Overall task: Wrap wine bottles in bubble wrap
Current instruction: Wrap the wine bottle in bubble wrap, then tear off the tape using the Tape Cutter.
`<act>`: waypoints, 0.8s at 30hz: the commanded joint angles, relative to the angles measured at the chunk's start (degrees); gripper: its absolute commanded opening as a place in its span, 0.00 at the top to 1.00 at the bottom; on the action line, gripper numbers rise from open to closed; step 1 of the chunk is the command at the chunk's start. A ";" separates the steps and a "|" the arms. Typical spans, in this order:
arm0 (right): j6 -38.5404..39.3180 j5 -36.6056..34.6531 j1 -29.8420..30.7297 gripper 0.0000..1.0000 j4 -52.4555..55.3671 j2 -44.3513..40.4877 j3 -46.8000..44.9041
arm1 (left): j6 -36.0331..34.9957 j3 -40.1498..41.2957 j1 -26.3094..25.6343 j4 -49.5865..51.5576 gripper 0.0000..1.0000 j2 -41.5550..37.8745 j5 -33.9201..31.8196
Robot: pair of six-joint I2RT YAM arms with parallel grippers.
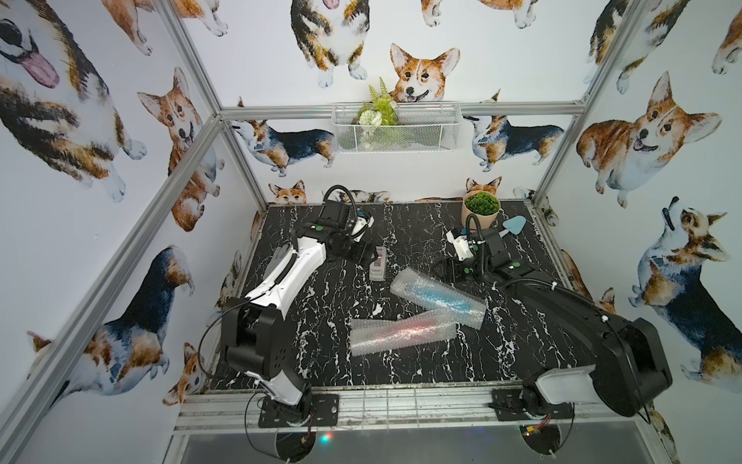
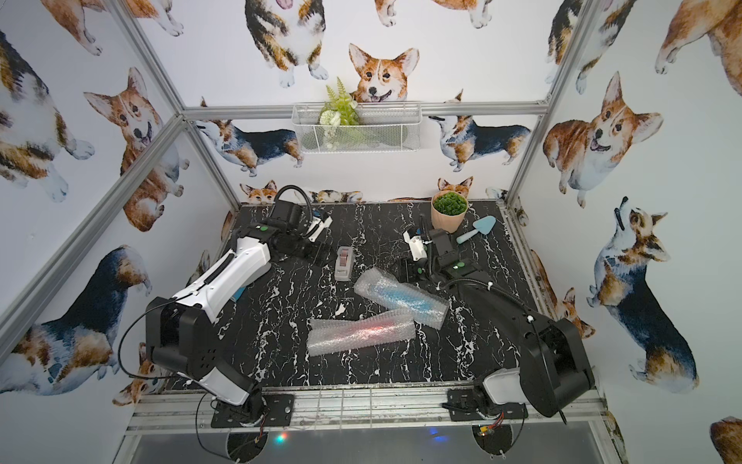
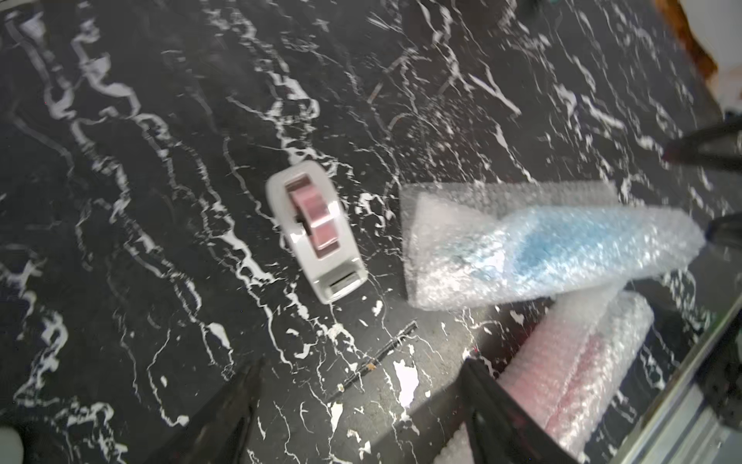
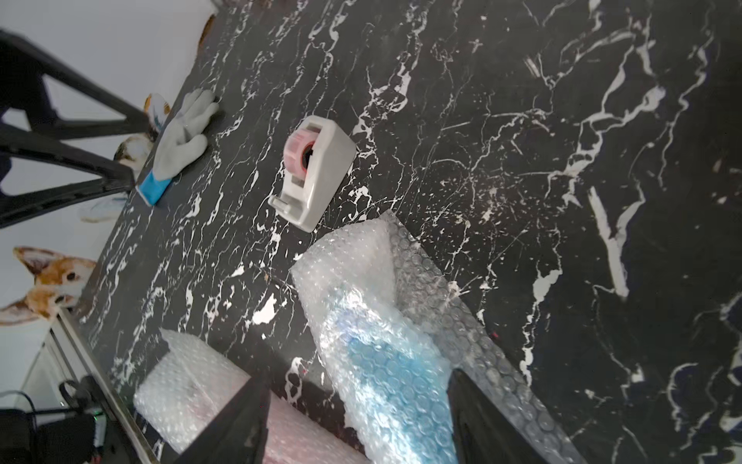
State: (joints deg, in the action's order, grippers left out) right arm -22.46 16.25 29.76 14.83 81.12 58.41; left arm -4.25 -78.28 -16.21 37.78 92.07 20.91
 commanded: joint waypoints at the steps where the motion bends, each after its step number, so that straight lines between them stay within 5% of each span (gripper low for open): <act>1: -13.40 -0.60 3.00 0.30 -4.84 4.67 3.73 | 11.88 5.02 4.93 -9.71 0.24 -0.60 5.75; 12: -29.17 3.18 8.71 0.35 -18.27 19.89 10.17 | 25.85 5.65 9.26 -23.92 0.36 13.18 16.36; 24: -36.70 6.31 10.45 0.45 -25.17 31.68 14.77 | 27.15 1.93 7.42 -24.26 0.47 21.49 17.51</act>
State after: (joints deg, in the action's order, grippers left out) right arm -55.51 21.63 40.12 -6.50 111.37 71.81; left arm 22.13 -75.79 -8.75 14.02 112.66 37.74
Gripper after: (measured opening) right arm 0.547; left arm 0.529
